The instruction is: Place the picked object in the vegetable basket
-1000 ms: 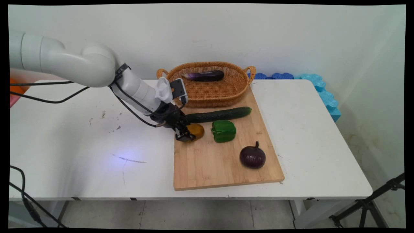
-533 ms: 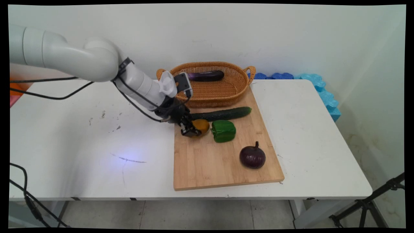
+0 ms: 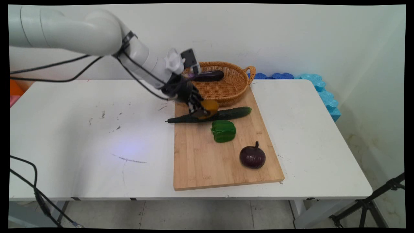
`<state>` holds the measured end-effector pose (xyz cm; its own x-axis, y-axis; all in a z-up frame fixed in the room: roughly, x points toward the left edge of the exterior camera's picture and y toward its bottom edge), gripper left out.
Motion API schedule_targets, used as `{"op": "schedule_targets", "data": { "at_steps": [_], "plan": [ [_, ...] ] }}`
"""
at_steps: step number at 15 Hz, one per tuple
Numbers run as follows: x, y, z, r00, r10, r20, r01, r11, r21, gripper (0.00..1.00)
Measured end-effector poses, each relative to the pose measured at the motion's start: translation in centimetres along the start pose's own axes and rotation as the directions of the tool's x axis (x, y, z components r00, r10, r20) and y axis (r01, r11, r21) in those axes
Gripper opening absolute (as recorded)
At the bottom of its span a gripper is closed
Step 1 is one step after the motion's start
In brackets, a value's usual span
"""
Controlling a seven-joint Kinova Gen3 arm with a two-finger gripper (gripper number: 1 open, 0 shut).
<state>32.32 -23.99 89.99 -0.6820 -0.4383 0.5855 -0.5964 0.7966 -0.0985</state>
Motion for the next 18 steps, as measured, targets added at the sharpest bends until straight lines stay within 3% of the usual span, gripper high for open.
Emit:
{"op": "schedule_targets", "data": {
  "at_steps": [8,13,18],
  "plan": [
    [3.1,-7.2,-1.0,0.997,0.076,-0.007,-0.075,0.993,0.093,0.00],
    [2.9,-11.8,0.4,0.995,0.096,0.024,-0.098,0.985,0.141,0.00],
    [1.7,-14.9,2.9,0.994,0.092,0.052,-0.099,0.984,0.149,0.00]
  ]
}}
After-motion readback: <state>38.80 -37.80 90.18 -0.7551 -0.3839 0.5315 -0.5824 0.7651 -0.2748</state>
